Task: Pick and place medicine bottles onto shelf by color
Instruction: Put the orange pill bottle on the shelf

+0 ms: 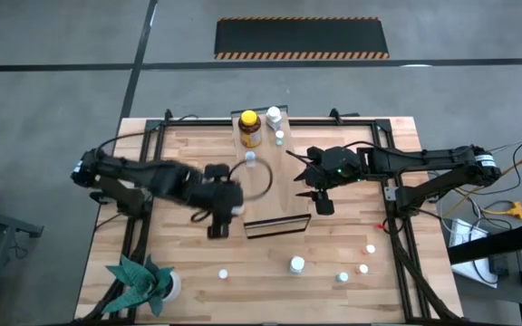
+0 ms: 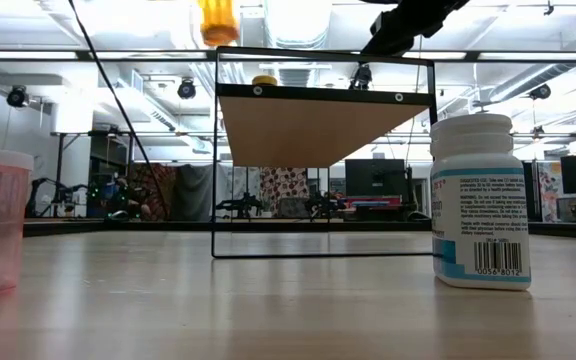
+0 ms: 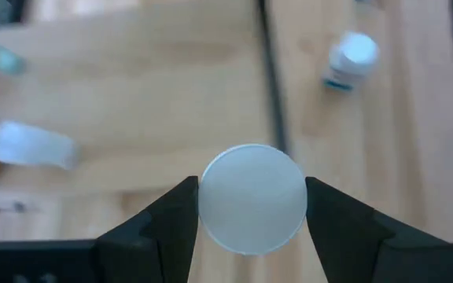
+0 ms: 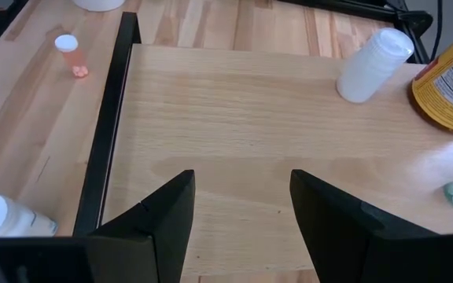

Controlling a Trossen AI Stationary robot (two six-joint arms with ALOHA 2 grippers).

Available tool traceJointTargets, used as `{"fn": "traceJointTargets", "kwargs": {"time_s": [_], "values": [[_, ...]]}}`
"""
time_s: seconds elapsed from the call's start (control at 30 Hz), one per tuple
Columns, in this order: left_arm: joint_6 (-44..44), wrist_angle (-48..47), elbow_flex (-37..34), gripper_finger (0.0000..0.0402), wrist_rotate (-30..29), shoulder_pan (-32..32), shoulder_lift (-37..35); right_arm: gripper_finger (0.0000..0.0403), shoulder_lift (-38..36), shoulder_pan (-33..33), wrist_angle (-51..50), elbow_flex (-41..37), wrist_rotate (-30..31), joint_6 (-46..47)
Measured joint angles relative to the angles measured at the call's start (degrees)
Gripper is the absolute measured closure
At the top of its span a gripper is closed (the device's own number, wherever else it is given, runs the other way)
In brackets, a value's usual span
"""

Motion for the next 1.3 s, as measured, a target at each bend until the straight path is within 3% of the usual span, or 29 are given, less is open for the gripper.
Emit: {"fn": "traceJointTargets", "kwargs": {"time_s": [0.2,0.43,0.67,1.0,1.3], "values": [[6.96,6.69,-0.41,0.0212,0.52,9.00,0.20,0.0202,0.00,0.00,-0.02,-0.01,0.01,-0.43],[3.60,8.18,-0.78,0.0212,4.08,15.47,4.31,0.0202,0.00,0.00,-1.16,-0.01,-0.21,-0.34],[2.54,7.14,-0.82,0.0212,6.74,16.53,8.62,0.0202,0.00,0.00,-1.96,-0.05,-0.25,0.28],[1.53,7.16,-0.84,0.0211,7.09,16.53,9.32,0.0202,0.00,0.00,-2.75,-0.14,-0.25,0.30],[2.22,7.16,-0.84,0.0153,7.11,16.53,9.22,0.0202,0.00,0.00,-2.77,-0.14,-0.25,0.30]]}}
